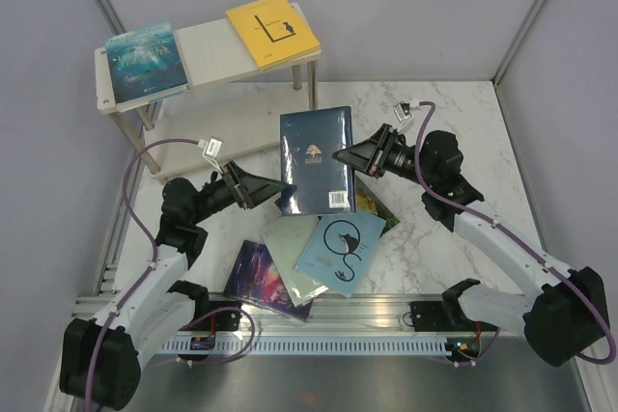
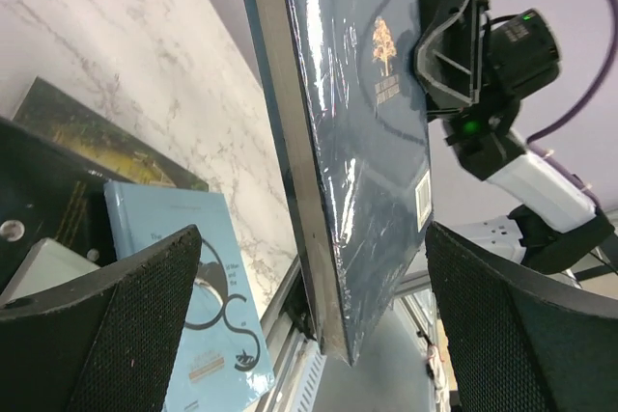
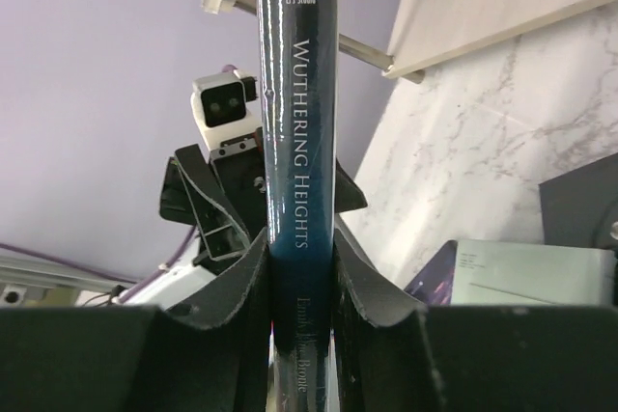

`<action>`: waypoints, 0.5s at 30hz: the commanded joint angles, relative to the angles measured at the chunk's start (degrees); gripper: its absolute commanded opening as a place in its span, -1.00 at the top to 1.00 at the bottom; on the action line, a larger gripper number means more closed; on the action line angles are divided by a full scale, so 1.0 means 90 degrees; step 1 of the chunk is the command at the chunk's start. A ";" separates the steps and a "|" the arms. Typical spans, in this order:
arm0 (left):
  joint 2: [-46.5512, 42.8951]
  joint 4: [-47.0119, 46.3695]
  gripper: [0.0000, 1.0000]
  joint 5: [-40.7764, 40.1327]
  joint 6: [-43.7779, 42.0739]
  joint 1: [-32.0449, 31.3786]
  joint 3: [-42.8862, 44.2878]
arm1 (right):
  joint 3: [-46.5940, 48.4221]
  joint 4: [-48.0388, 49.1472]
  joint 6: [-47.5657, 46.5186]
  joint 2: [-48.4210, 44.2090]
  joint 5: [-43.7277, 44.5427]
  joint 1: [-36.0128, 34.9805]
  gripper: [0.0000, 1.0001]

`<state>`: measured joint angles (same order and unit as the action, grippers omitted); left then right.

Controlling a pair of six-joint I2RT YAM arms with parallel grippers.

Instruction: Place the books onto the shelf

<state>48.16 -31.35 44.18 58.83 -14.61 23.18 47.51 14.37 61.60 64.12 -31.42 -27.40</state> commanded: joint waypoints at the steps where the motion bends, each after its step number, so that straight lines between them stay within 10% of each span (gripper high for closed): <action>1: 0.0117 -0.1142 -0.97 0.0218 0.0416 -0.0007 -0.0182 | -0.0180 0.2520 0.1143 0.0053 -0.0640 0.0144 1.00; 8: 0.0468 -0.3905 -0.80 0.0383 0.1948 -0.0017 -0.0769 | -0.0600 0.3782 0.1758 0.0512 -0.0689 0.0163 1.00; 15: 0.0791 -0.4016 -0.68 0.0549 0.2028 -0.0085 -0.0759 | -0.0835 0.5229 0.2432 0.0981 -0.0708 0.0163 1.00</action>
<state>54.76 -61.08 47.11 74.35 -14.76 16.38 38.89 43.83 77.67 72.99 -37.15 -26.06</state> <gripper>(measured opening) 0.847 0.303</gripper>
